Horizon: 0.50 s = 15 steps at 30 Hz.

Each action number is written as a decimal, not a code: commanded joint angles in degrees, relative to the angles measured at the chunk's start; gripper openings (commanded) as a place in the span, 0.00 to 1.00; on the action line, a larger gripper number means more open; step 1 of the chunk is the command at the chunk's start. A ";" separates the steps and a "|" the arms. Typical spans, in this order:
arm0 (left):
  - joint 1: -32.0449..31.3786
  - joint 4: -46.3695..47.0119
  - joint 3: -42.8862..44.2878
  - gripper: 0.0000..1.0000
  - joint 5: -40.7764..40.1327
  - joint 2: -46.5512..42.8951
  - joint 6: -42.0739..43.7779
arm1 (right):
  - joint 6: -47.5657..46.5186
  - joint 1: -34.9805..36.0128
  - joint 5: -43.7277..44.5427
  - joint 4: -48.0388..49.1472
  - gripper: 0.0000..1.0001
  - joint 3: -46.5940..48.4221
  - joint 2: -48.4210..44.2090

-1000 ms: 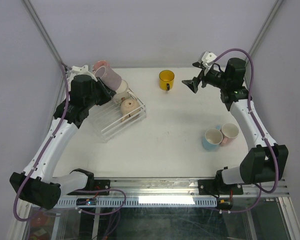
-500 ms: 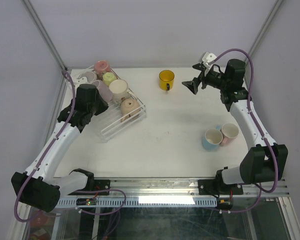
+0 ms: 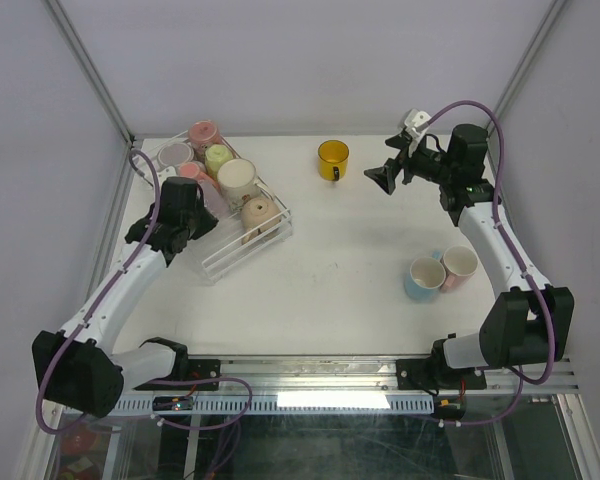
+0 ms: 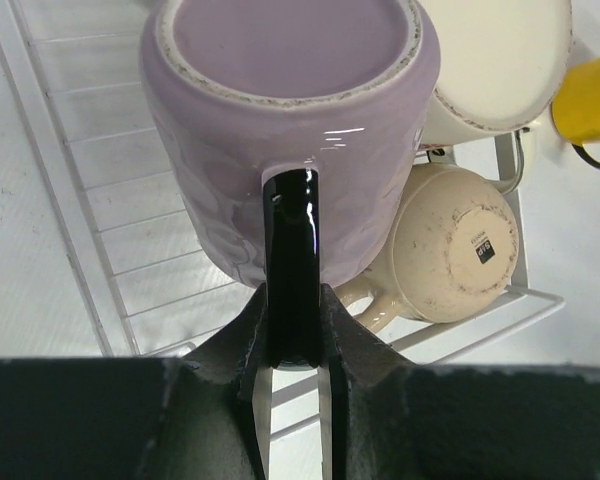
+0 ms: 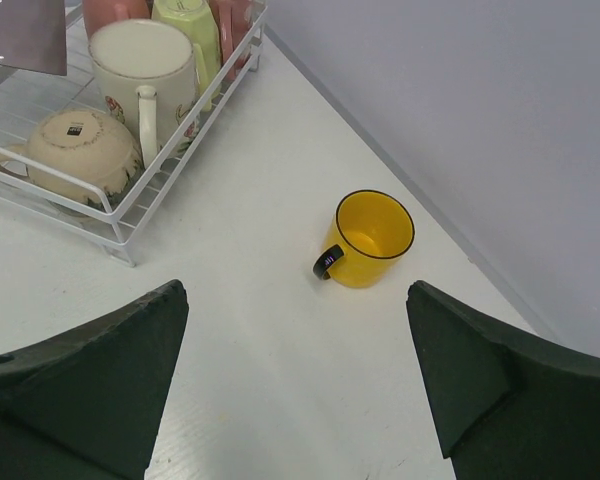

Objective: Load the cups into the dish rack
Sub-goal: Place the cup on the dish rack.

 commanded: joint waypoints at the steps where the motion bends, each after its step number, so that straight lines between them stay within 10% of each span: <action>1: 0.68 8.71 0.00 0.00 -3.16 -0.56 -1.97 | 1.77 -0.55 0.39 2.13 0.93 0.13 -1.00; 15: 0.83 15.52 -2.78 0.00 -11.72 2.70 0.44 | 1.53 -0.84 0.60 1.77 0.94 0.24 -0.52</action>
